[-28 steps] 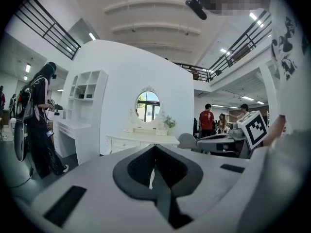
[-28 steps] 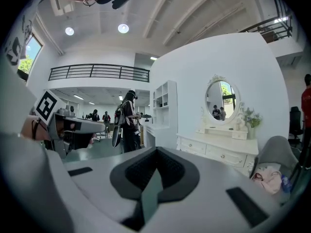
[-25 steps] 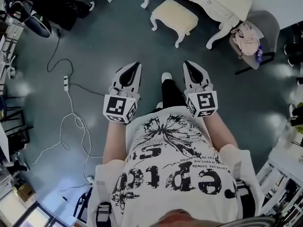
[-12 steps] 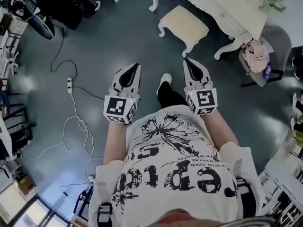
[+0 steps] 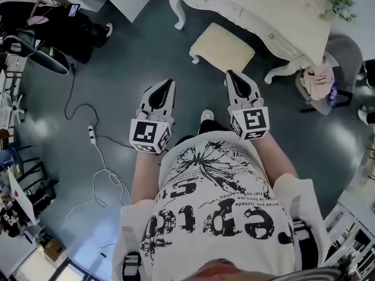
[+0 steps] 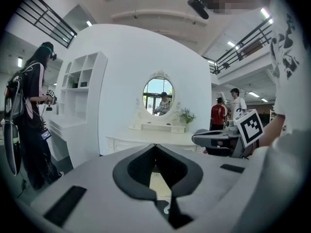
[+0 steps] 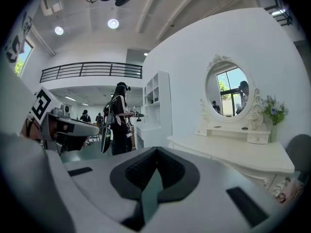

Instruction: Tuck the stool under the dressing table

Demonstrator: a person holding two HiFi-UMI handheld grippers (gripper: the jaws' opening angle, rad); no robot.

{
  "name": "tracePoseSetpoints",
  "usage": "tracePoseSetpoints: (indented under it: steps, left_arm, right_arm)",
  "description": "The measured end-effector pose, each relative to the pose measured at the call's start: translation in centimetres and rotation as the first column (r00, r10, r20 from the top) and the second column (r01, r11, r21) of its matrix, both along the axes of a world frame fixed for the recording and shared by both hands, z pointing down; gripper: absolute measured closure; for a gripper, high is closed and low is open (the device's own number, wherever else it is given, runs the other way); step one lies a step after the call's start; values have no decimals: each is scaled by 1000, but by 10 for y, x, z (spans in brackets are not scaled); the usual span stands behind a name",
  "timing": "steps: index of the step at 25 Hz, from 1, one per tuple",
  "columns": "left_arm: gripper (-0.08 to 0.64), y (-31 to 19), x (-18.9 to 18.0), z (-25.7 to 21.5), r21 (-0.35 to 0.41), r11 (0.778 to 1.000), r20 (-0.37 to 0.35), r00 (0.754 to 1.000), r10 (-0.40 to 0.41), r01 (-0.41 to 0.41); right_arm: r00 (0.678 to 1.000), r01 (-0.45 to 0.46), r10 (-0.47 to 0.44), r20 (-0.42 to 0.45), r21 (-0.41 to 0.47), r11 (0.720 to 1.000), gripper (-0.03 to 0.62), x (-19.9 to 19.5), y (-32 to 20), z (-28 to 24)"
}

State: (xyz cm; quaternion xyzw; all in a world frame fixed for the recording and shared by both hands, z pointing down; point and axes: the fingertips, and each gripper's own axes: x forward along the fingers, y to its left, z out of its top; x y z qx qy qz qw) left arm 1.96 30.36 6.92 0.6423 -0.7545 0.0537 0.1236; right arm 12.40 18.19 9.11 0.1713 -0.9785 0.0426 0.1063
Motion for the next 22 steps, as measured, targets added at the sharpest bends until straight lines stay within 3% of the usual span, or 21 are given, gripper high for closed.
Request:
tracePoseSetpoints:
  steps: [6,13,16,22]
  left_arm:
    - [540,-63,-28,15,-26,998,-31,998,54,-55]
    - [540,-140,-48,55,-95,971,-93,973,213,-221]
    - [540,-171,-63,80,-132,943,-130,948,290,-307]
    - [540,-222,-90,157,-240,856,-183,887,423,-458]
  right_arm:
    - [997,-74,73,-24,-21,997,575,-19,-53,12]
    - [977,-205,198,-76,-101,974,575,-32,-101,50]
    - [954,-290,274,-124,-140,947,575,-41,-118,75]
    - [893,-432,387,-229,-198,880,575,-59,-146,143]
